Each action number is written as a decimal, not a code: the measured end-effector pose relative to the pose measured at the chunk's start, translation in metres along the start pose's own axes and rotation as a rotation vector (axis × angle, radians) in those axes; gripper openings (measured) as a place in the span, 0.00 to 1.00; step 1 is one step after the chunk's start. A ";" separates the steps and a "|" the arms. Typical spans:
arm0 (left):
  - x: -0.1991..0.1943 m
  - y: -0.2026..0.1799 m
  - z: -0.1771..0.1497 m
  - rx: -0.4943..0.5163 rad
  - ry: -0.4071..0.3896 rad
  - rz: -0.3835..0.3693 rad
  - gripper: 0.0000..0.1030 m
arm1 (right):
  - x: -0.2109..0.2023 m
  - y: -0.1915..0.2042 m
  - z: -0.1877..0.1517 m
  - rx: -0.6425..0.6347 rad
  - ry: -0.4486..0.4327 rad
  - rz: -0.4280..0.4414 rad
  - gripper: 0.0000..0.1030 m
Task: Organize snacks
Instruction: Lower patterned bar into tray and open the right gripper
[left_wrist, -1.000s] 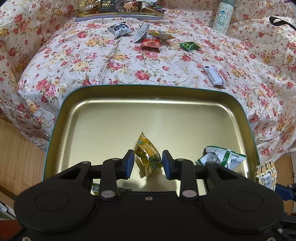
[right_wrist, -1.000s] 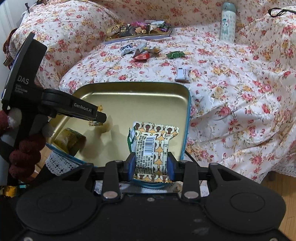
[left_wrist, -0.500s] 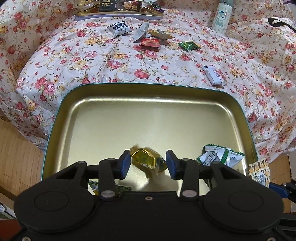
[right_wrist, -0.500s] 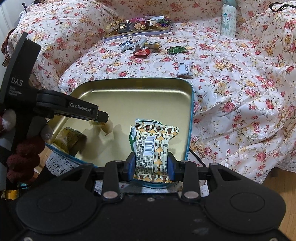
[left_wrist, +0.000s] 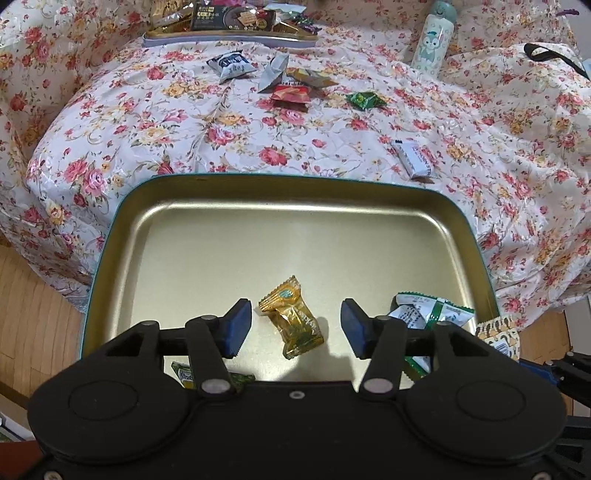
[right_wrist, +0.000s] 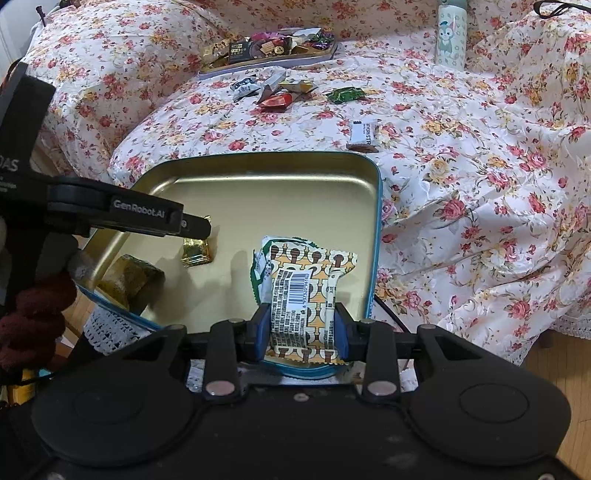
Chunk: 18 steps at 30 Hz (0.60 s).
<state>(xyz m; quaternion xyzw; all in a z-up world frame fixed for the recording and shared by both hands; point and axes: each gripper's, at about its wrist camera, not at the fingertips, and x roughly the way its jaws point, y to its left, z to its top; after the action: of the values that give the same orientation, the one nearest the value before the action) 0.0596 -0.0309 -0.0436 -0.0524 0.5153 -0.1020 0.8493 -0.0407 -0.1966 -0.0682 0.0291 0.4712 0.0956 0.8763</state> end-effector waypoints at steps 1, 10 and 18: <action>0.000 0.000 0.000 -0.003 -0.001 0.003 0.57 | 0.000 0.000 0.000 -0.001 -0.003 -0.002 0.36; 0.001 0.003 -0.001 -0.018 0.009 0.015 0.57 | 0.003 0.000 0.002 0.000 -0.001 -0.012 0.37; 0.002 0.002 -0.002 -0.017 0.017 0.016 0.57 | 0.002 -0.001 0.003 0.001 -0.007 -0.009 0.39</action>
<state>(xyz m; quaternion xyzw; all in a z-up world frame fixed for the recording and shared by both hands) 0.0585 -0.0290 -0.0468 -0.0547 0.5239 -0.0910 0.8451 -0.0374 -0.1974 -0.0682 0.0279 0.4681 0.0911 0.8785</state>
